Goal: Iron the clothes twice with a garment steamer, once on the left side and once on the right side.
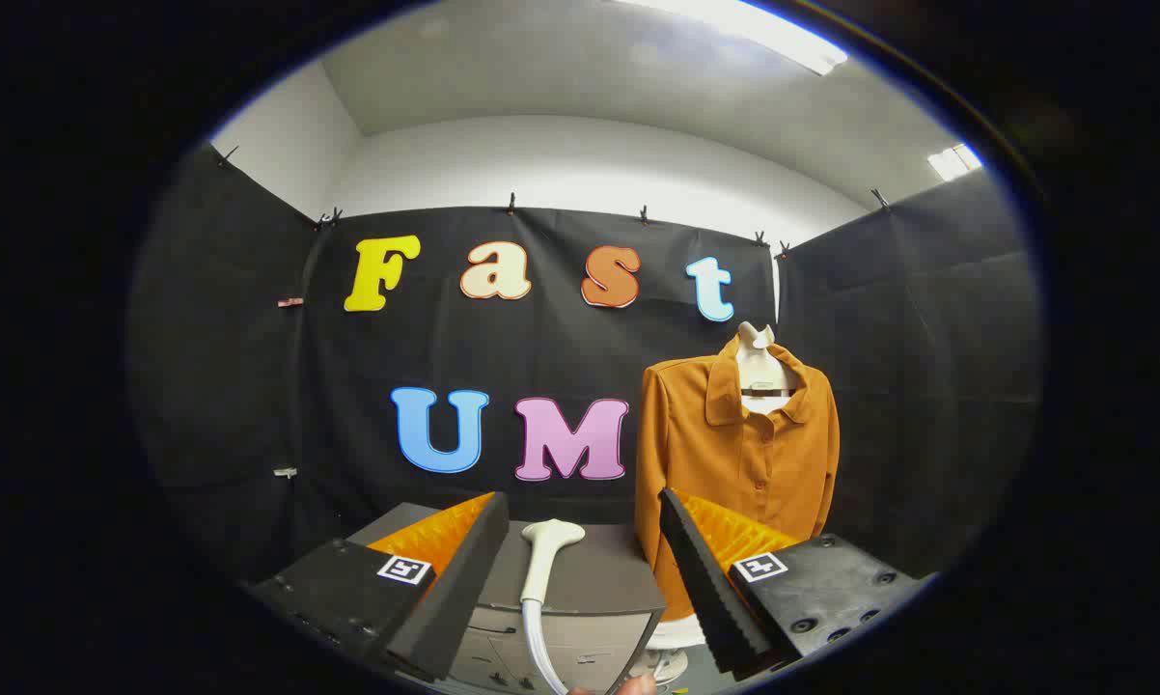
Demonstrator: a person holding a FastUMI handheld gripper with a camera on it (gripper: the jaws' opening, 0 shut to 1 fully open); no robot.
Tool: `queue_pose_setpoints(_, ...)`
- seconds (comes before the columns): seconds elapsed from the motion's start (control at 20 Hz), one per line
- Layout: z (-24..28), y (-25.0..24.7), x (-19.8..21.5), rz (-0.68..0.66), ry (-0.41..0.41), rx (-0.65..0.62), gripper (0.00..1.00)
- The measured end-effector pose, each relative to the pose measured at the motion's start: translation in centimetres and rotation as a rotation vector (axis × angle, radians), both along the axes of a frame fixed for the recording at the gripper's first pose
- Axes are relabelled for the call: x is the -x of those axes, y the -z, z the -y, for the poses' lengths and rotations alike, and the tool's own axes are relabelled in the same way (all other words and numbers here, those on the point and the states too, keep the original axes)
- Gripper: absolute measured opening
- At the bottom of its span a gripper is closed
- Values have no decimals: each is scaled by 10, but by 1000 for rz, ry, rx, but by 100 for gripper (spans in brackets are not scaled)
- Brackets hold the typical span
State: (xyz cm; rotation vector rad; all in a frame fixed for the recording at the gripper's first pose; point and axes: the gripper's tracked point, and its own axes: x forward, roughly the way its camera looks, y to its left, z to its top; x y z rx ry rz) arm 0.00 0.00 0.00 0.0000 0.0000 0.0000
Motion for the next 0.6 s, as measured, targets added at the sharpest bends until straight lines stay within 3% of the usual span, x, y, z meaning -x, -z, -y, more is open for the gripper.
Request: queue_pose_setpoints(0.6,-12,-6,10,1,-11,3,98)
